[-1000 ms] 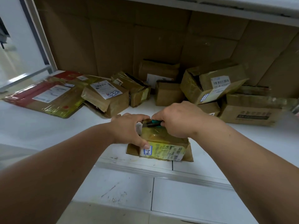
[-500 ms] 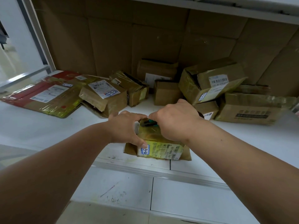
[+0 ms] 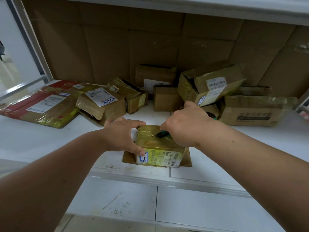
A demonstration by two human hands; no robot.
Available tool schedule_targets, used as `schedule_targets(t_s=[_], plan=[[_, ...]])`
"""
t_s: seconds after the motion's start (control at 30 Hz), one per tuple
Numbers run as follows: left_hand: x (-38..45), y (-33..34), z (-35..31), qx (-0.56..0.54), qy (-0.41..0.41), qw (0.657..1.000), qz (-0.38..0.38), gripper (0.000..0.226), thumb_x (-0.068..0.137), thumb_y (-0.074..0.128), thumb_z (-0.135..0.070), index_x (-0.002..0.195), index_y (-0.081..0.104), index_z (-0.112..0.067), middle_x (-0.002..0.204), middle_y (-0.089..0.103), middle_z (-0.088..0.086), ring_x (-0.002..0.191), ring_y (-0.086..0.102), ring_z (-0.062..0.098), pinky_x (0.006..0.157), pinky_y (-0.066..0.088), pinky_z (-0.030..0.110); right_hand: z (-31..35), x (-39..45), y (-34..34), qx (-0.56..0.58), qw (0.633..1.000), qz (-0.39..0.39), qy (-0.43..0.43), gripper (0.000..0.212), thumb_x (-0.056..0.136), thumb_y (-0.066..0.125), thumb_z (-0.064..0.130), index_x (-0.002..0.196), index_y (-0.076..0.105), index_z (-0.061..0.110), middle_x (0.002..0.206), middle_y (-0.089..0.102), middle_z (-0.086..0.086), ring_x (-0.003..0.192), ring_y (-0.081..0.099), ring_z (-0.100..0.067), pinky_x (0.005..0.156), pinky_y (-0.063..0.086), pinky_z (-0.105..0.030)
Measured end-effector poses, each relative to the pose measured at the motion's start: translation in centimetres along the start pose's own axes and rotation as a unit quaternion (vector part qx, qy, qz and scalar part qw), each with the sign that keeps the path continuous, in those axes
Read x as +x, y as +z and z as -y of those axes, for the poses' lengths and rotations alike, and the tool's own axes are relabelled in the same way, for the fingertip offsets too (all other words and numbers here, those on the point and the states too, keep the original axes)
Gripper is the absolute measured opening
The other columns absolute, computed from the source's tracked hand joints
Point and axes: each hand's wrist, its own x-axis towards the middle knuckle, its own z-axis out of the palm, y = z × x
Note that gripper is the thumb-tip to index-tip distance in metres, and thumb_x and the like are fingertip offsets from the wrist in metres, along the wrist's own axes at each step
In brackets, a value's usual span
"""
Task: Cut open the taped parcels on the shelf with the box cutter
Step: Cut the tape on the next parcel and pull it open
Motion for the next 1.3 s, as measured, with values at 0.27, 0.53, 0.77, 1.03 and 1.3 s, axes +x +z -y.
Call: schedule_targets(t_s=[0.27, 0.53, 0.77, 1.03, 1.3], plan=[[0.1, -0.3, -0.3, 0.022, 0.002, 1.000, 0.003, 0.106, 0.053, 0.075, -0.078, 0.144, 0.026, -0.055, 0.143, 0.045, -0.013, 0.134, 0.031, 0.015, 0.115, 0.012, 0.050, -2.5, -2.6, 1.9, -0.022, 0.999, 0.033, 0.023, 0.046, 0.086, 0.045, 0.002, 0.118, 0.061, 0.031, 0.089, 0.060, 0.005, 0.084, 0.051, -0.021, 0.077, 0.023, -0.039], [-0.3, -1.0, -0.7, 0.029, -0.009, 0.999, 0.011, 0.105, 0.055, 0.077, -0.074, 0.144, 0.027, -0.053, 0.141, 0.046, -0.016, 0.130, 0.038, 0.012, 0.113, 0.020, 0.048, -5.8, -5.3, 3.7, -0.068, 0.994, 0.046, 0.067, 0.023, 0.085, 0.047, 0.007, 0.092, 0.059, 0.026, 0.079, 0.054, 0.007, 0.081, 0.050, -0.021, 0.078, 0.027, -0.037], [-0.1, -1.2, -1.6, 0.030, 0.009, 0.999, 0.042, 0.102, 0.063, 0.073, -0.073, 0.141, 0.008, -0.066, 0.144, 0.045, -0.015, 0.127, 0.042, 0.012, 0.110, 0.019, 0.047, -6.9, -7.0, 11.4, 0.261, 0.931, 0.142, 0.209, 0.030, 0.096, 0.045, 0.022, 0.123, 0.054, 0.031, 0.118, 0.061, -0.001, 0.102, 0.056, -0.024, 0.083, 0.049, -0.035], [0.1, -0.7, -2.7, 0.105, 0.056, 0.993, 0.002, 0.090, 0.070, 0.072, -0.063, 0.144, 0.022, -0.059, 0.141, 0.015, -0.015, 0.131, 0.021, 0.013, 0.104, 0.020, 0.041, -3.8, -5.2, 16.9, 0.317, 0.897, 0.103, 0.289, 0.030, 0.096, 0.047, 0.020, 0.125, 0.048, 0.016, 0.104, 0.045, -0.007, 0.092, 0.050, -0.027, 0.074, 0.044, -0.034], [-0.4, -0.3, -3.9, 0.144, 0.117, 0.980, -0.071, 0.076, 0.078, 0.073, -0.046, 0.144, 0.037, -0.045, 0.127, 0.039, -0.013, 0.117, 0.037, 0.010, 0.092, 0.034, 0.025, 0.5, -3.5, 11.6, 0.504, 0.815, -0.228, 0.171, 0.030, 0.093, 0.057, 0.043, 0.115, 0.062, 0.024, 0.107, 0.047, 0.009, 0.088, 0.055, -0.010, 0.084, 0.050, -0.032]])
